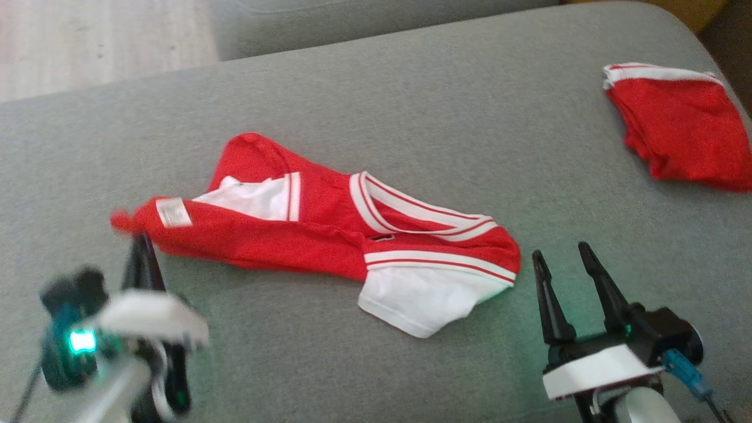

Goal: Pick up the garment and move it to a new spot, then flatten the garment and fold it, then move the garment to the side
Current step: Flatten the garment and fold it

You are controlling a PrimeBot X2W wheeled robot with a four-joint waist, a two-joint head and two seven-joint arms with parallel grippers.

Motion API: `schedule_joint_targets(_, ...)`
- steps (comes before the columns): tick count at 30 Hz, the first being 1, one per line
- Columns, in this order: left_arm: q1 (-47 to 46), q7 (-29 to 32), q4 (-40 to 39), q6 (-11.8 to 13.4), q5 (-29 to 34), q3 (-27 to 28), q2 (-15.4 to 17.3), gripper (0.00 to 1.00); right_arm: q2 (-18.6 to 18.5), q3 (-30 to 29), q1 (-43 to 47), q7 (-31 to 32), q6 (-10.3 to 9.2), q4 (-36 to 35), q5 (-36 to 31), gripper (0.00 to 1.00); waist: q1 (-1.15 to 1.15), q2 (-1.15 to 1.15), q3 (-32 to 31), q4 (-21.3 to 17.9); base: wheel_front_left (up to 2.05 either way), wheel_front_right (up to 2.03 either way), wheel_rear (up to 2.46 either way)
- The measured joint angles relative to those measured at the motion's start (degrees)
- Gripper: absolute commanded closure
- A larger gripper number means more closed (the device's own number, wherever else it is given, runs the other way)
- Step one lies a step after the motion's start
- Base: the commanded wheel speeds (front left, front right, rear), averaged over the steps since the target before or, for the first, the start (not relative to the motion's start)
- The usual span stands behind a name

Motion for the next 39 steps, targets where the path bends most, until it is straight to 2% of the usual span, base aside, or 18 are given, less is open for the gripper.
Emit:
schedule_joint_targets(3,8.54,-0.91,-5.23,1.37,-0.98,0.65,-0.6,1.0,0.0,-0.49,1.31,0.0,0.0,0.05,-0.51,0.0,0.0,0.0,-0.73,1.84,0.0,0.0,0.0)
schedule_joint_targets(8,19.54,-1.3,-7.31,1.26,-1.76,0.55,-3.82,1.0,0.01,-0.55,1.91,0.0,0.0,0.04,-1.27,0.0,-0.01,0.0,-1.62,5.62,0.0,0.0,0.0)
schedule_joint_targets(14,21.3,-1.65,-4.41,-2.19,-0.65,0.66,-7.14,1.0,0.01,-0.01,1.89,0.0,0.0,0.05,-2.46,0.0,0.0,0.0,-2.07,10.33,0.0,0.0,0.0)
schedule_joint_targets(16,21.36,-1.64,-3.39,-2.57,-0.02,1.04,-7.95,1.0,0.01,0.2,1.89,0.0,0.0,0.1,-2.5,0.0,0.0,0.0,-2.27,11.42,0.0,0.0,0.0)
schedule_joint_targets(21,23.25,-1.65,-1.26,-3.85,1.29,3.43,-8.92,1.0,0.01,0.8,1.92,0.0,0.0,0.48,-2.49,0.0,0.0,0.0,-3.39,11.78,0.0,0.0,0.0)
schedule_joint_targets(22,24.26,-1.65,-1.03,-3.93,1.58,4.24,-9.17,0.91,0.01,0.81,1.93,0.0,0.0,0.54,-2.48,0.0,0.0,0.0,-3.69,11.58,0.0,0.0,0.0)
schedule_joint_targets(23,25.39,-1.65,-0.87,-3.96,1.98,4.86,-9.22,0.18,0.0,0.8,1.97,0.0,0.0,0.56,-2.47,0.0,0.0,0.0,-3.99,11.33,0.0,0.0,0.0)
schedule_joint_targets(24,26.68,-1.65,-0.87,-3.91,2.55,5.77,-9.22,0.0,0.01,0.79,2.04,0.0,0.0,0.57,-2.45,0.0,0.0,0.0,-4.32,11.04,0.0,0.0,0.0)
schedule_joint_targets(30,30.75,-1.66,-5.54,-0.32,9.78,12.4,-8.49,0.0,0.01,0.47,4.53,0.0,0.0,0.51,-2.32,0.0,-0.01,0.0,-6.09,9.03,0.0,0.0,0.0)
schedule_joint_targets(33,30.14,-1.71,-9.03,-0.21,12.95,13.33,-8.14,0.0,0.01,0.58,4.77,0.0,0.0,0.46,-2.32,0.0,-0.01,0.0,-6.25,8.24,0.0,0.0,0.0)
schedule_joint_targets(37,25.65,-0.68,-11.2,-1.51,17.06,9.16,-7.91,0.0,0.01,1.14,4.64,0.0,0.0,0.35,-2.32,0.0,0.0,0.0,-6.06,6.34,0.0,0.0,0.0)
schedule_joint_targets(39,21.32,1.54,-10.66,-3.18,19.08,5.5,-8.31,0.0,0.01,1.64,4.32,0.0,0.0,0.35,-2.32,0.0,0.0,0.0,-5.77,5.13,0.0,0.0,0.0)
